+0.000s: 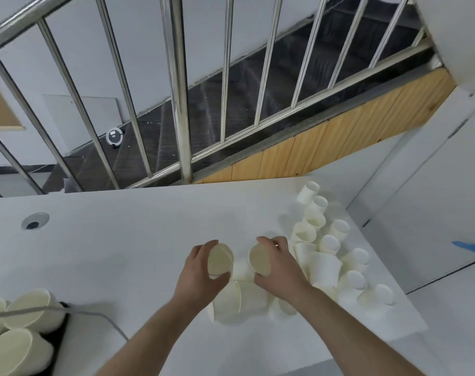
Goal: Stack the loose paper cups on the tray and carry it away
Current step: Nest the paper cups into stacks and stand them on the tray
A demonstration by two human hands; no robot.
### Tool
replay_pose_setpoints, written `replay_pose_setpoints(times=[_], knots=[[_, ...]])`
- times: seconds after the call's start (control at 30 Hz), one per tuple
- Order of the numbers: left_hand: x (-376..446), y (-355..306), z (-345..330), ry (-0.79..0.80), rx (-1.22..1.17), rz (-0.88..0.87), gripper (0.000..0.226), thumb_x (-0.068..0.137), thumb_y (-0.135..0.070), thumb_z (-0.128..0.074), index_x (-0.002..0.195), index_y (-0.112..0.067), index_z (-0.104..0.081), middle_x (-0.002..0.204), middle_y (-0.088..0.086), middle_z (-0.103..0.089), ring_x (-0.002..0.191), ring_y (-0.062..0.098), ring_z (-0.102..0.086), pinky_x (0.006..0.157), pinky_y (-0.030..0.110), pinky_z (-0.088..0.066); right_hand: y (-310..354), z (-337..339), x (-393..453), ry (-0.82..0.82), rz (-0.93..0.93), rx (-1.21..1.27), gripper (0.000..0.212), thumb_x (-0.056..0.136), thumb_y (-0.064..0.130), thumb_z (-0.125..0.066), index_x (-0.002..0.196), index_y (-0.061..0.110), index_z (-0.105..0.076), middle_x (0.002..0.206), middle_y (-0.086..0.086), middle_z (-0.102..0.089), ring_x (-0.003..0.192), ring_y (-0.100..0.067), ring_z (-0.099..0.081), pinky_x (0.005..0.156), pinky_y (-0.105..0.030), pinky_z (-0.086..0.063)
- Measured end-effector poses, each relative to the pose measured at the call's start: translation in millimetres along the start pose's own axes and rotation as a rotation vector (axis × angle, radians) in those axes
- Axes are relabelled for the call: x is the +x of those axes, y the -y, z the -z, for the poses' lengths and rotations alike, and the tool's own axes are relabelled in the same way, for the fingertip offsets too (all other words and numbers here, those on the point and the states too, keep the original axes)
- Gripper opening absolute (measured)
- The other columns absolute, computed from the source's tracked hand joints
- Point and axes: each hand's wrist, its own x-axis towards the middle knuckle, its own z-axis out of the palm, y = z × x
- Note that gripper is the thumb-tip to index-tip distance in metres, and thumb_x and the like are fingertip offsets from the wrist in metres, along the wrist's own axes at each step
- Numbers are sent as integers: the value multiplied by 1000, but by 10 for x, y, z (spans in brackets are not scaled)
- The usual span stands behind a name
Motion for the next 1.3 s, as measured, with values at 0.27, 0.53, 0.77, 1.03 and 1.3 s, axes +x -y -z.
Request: replay_pose_setpoints(times=[0.27,0.53,0.77,1.03,1.3], knots=[[-101,10,95,80,-20,-74,70,73,-22,-71,136,-33,-41,124,-9,-42,114,13,-47,91,26,-45,162,-106,-243,-77,1,-2,84,80,22,-65,151,25,-21,143,5,-20,126,-15,-42,93,-22,-45],[-529,66,327,15,-27,-46,72,72,-22,-71,137,-32,-39,118,-11,-38,115,14,-44,92,27,-44,398,-139,-645,-88,61,1,85,82,22,-62,153,24,-17,145,4,-19,134,-13,-32,98,-19,-39],[-1259,202,505,-11,-1,-29,70,74,-21,-71,135,-33,-40,119,-12,-40,113,13,-46,90,26,-44,665,-415,-1152,-47,96,58,86,82,24,-62,153,23,-15,146,5,-16,133,-15,-35,97,-23,-43],[-1771,477,962,-71,-28,-27,70,74,-18,-74,135,-30,-43,117,-13,-41,106,8,-48,90,28,-44,1183,-706,-1520,-35,146,95,85,81,23,-62,153,23,-17,145,4,-18,132,-17,-35,98,-28,-45],[-1906,932,1718,-145,-41,-45,66,75,-21,-73,135,-27,-45,121,-11,-43,111,10,-47,94,31,-44,1963,-1116,-1507,-43,161,71,84,82,24,-61,153,24,-16,145,5,-19,134,-15,-33,97,-26,-44]])
